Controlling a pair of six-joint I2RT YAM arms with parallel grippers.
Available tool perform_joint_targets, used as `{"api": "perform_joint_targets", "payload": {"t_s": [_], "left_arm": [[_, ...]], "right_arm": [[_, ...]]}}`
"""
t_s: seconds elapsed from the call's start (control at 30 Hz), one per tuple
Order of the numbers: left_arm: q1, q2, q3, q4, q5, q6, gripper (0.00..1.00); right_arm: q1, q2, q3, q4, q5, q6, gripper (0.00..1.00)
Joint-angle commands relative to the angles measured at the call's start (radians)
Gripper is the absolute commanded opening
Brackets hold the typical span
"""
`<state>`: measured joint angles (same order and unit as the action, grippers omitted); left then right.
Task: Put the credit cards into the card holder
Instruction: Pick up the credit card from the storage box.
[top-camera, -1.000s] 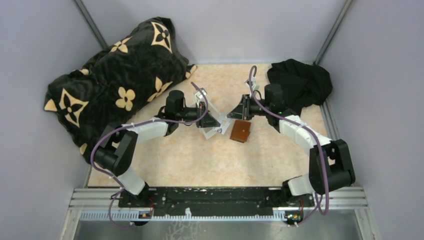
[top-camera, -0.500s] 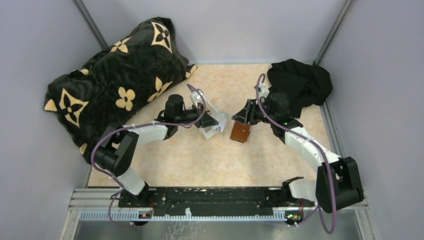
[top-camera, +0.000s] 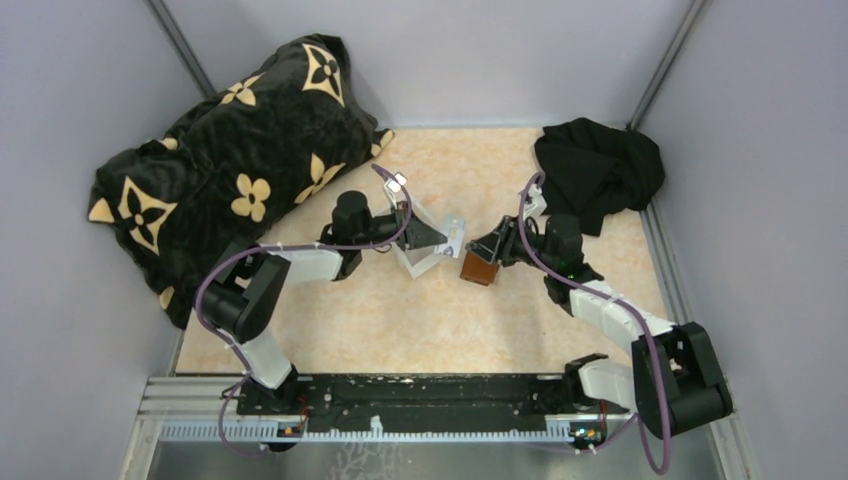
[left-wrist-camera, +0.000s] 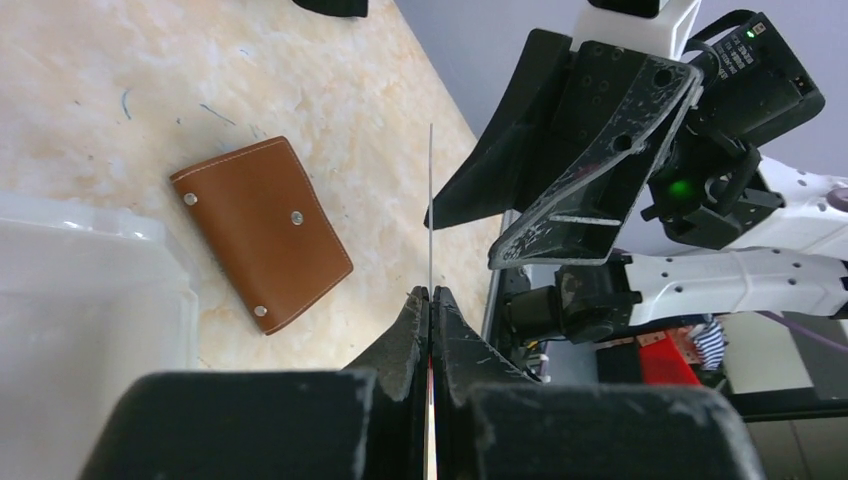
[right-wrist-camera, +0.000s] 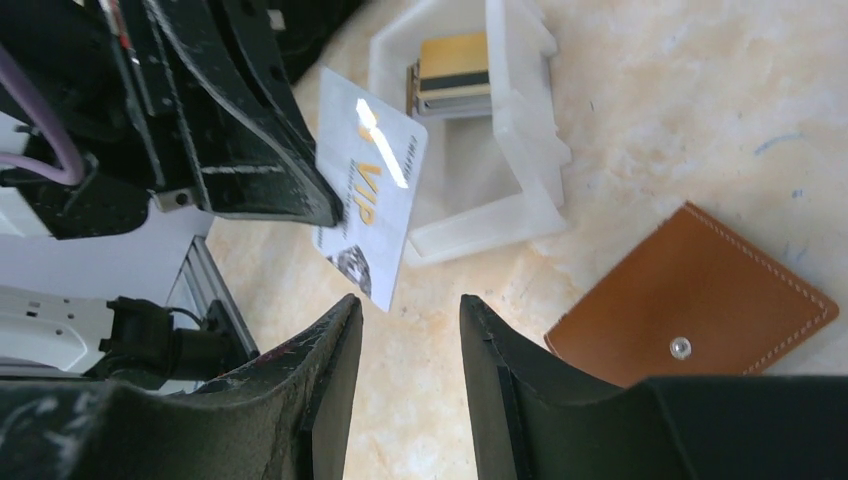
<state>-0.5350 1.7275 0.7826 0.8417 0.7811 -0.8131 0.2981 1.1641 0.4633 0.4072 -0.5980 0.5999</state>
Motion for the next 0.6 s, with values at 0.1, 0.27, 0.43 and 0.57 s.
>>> {"api": "perform_joint_targets", "payload": {"t_s": [0.1, 0.27, 0.43, 0.57], "left_arm": [[-0.015, 0.033, 0.002, 0.094, 0.046, -0.079, 0.0], [-0.023, 0.06, 0.012, 0.13, 0.064, -0.113, 0.0], [-0.026, 0.072, 0.017, 0.159, 0.068, -0.138, 0.0], [-0.026, 0.074, 0.018, 0.163, 0.062, -0.144, 0.0]], "right_arm": [[-0.004, 0.022, 0.0, 0.247, -0.028, 0.072, 0.41], [-0.004, 0.051, -0.002, 0.278, -0.035, 0.084, 0.41], [-0.004, 0.062, -0.007, 0.288, -0.037, 0.084, 0.4], [-0.004, 0.059, -0.01, 0.286, -0.036, 0.083, 0.4]]}}
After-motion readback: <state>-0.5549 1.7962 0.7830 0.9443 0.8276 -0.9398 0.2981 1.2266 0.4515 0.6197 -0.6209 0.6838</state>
